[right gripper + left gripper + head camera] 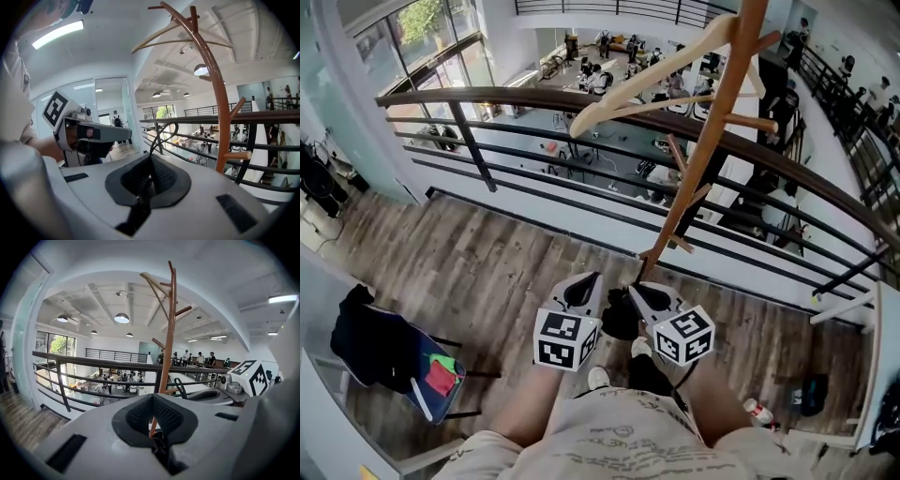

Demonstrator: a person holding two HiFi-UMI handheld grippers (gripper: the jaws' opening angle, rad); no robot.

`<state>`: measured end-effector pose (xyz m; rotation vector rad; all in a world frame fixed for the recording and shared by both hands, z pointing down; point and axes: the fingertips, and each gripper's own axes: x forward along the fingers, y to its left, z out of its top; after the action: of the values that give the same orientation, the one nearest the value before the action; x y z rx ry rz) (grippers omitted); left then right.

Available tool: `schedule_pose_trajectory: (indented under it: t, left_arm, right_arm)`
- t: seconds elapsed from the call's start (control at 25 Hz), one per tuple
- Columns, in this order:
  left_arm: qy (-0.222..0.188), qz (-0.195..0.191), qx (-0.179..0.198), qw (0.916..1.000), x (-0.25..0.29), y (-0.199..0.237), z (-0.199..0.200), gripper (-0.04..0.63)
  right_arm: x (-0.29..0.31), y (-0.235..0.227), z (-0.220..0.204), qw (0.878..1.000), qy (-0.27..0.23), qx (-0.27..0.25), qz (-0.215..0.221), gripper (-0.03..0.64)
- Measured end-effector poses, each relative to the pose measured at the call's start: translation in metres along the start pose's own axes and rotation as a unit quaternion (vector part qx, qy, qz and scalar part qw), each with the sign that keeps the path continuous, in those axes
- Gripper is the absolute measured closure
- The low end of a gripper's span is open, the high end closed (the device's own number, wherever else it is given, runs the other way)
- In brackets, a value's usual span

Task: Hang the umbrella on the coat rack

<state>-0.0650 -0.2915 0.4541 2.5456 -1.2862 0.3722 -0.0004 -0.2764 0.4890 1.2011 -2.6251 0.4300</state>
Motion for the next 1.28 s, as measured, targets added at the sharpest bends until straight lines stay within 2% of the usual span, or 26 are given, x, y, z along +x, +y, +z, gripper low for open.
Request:
schedule_pose_trajectory:
  t: [0.32,0.64,0.96,1.28]
  left_arm:
    - [0.030,0.017,-0.011,0.9993,0.019,0.021,-0.021,0.591]
    - [0.067,0.028,-0.005,0.9973,0.031,0.033,-0.047,0.591]
    - [0.099,0.040,0.005,0.9942,0.032,0.040,-0.070,0.591]
    - [0.113,0.041,0.009,0.9927,0.032,0.035,-0.076,0.591]
  right_arm:
    - [0.042,-0.024,-0.048,0.998,0.046,0.040,0.032,0.614]
    - [0.081,-0.042,-0.085,0.993,0.065,0.075,0.062,0.614]
    - [0.105,-0.072,-0.118,0.988,0.077,0.118,0.058,0.615]
    - [0.109,-0.090,-0.127,0.986,0.076,0.141,0.042,0.615]
